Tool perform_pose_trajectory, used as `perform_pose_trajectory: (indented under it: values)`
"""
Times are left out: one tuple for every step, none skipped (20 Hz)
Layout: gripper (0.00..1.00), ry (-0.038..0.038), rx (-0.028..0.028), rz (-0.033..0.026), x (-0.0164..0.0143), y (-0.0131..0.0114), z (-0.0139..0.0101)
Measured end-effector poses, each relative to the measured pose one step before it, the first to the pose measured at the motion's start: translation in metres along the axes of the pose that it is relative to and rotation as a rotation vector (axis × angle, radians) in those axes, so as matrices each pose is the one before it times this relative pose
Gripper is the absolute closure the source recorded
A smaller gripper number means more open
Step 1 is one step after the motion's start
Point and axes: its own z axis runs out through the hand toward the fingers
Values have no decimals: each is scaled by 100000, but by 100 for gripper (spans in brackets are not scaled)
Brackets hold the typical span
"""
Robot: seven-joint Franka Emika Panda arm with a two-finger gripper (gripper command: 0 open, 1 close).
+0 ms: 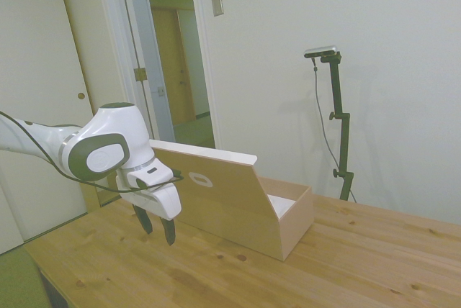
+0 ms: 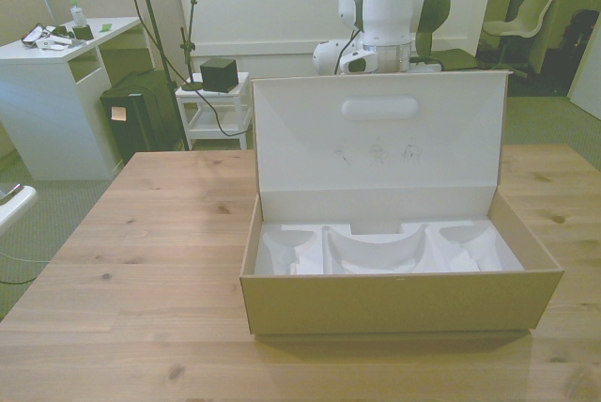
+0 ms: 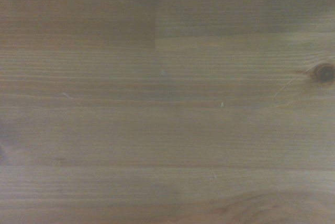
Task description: Close the box
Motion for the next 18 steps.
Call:
perform_pose_trajectory:
  values:
    - [0,71,-110,143,8,-14,12]
    - [0,357,-404,769,-15,-19,5]
    - [0,209,155,655,105,48,-111]
    - [0,468,626,791,293,147,-340]
    - [0,654,946,1147,431,253,-530]
    - [0,719,1126,1320,518,301,-665]
    - [0,866,1266,1092,460,249,-748]
    - [0,894,1302,877,426,172,-735]
    - [0,879,1215,649,385,118,-769]
    - [0,735,1006,525,357,111,-759]
    - [0,855,1091,616,382,129,-752]
    - [0,1206,1355,617,453,67,-814]
    - [0,1091,1179,392,447,30,-735]
    - [0,1028,1139,362,485,18,-695]
    - [0,980,1043,384,501,-19,-631]
    - [0,966,1049,397,476,-56,-637]
    - [0,1172,1610,643,479,-84,-570]
    - [0,2369,2665,654,587,-211,-649]
